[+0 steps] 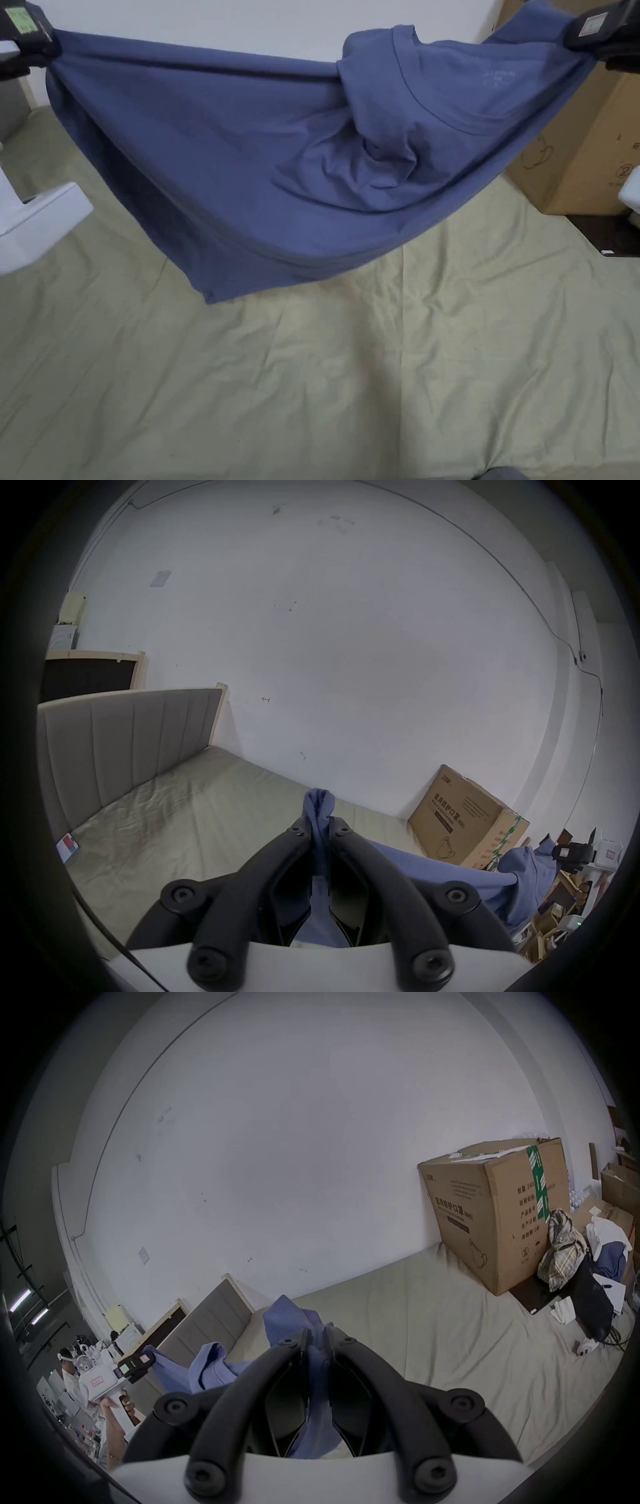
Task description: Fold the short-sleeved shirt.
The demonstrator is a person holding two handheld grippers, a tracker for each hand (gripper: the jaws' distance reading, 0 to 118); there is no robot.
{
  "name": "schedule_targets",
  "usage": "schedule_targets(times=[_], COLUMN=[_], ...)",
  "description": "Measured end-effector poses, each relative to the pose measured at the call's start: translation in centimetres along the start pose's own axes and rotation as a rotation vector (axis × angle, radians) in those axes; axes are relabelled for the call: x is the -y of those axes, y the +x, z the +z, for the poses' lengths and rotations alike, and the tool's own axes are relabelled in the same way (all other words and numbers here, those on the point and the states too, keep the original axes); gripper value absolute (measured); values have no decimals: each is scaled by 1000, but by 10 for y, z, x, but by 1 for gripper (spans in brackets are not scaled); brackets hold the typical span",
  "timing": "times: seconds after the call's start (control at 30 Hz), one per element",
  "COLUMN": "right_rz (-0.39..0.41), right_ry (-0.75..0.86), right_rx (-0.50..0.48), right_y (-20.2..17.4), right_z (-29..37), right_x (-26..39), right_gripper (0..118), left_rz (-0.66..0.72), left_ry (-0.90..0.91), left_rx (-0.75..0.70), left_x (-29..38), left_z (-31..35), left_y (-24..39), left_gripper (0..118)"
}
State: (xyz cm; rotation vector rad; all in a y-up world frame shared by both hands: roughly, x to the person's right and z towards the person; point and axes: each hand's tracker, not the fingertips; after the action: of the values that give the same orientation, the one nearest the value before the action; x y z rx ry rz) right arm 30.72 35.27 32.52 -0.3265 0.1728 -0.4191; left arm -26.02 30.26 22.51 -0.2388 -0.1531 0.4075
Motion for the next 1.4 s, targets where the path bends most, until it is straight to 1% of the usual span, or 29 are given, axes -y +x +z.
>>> schedule_targets(times=[0.1,0.23,0.33,0.37,0.5,0.63,0.8,0.87,0.93,0.97,1.0,1.07,1.1,1.17,1.23,1.33,1.4], right_rz=[16,53,92,118,167,220,273,317,348,362,366,365,358,343,336,335,322], right_ry=[4,7,11,12,41,72,141,164,179,178,170,158,146,112,26,-67,-151], right_rx=[3,42,92,126,211,293,387,419,441,449,456,473,480,488,493,488,454], right_y=[-4,-11,-19,-23,-31,-33,-32,-31,-30,-35,-37,-30,-17,-2,14,39,62], right_z=[-1,-14,-36,-47,-91,-141,-205,-191,-191,-251,-289,-288,-342,-363,-373,-379,-380], right_x=[-8,-21,-31,-35,-50,-64,-79,-77,-78,-94,-103,-95,-82,-60,-33,15,49], right_gripper=[8,8,8,8,8,8,8,8,8,8,8,8,8,8,8,8,8], left_rz=[-15,-86,-123,-128,-156,-173,-184,-208,-223,-231,-237,-242,-243,-245,-260,-286,-331], left_ry=[4,12,0,-2,10,16,49,71,85,81,74,48,23,-40,-113,-229,-294], left_rx=[0,-27,-66,-83,-129,-200,-245,-259,-254,-257,-257,-249,-248,-249,-255,-241,-244], left_x=[-9,-25,-40,-47,-72,-92,-107,-109,-103,-97,-90,-69,-56,-29,2,56,90], left_z=[-3,-22,-49,-61,-104,-156,-221,-245,-262,-274,-285,-297,-305,-323,-333,-330,-318], left_y=[4,15,25,28,42,51,62,66,66,63,59,49,44,28,13,-11,-26], left_gripper=[4,4,4,4,4,4,4,4,4,4,4,4,4,4,4,4,4])
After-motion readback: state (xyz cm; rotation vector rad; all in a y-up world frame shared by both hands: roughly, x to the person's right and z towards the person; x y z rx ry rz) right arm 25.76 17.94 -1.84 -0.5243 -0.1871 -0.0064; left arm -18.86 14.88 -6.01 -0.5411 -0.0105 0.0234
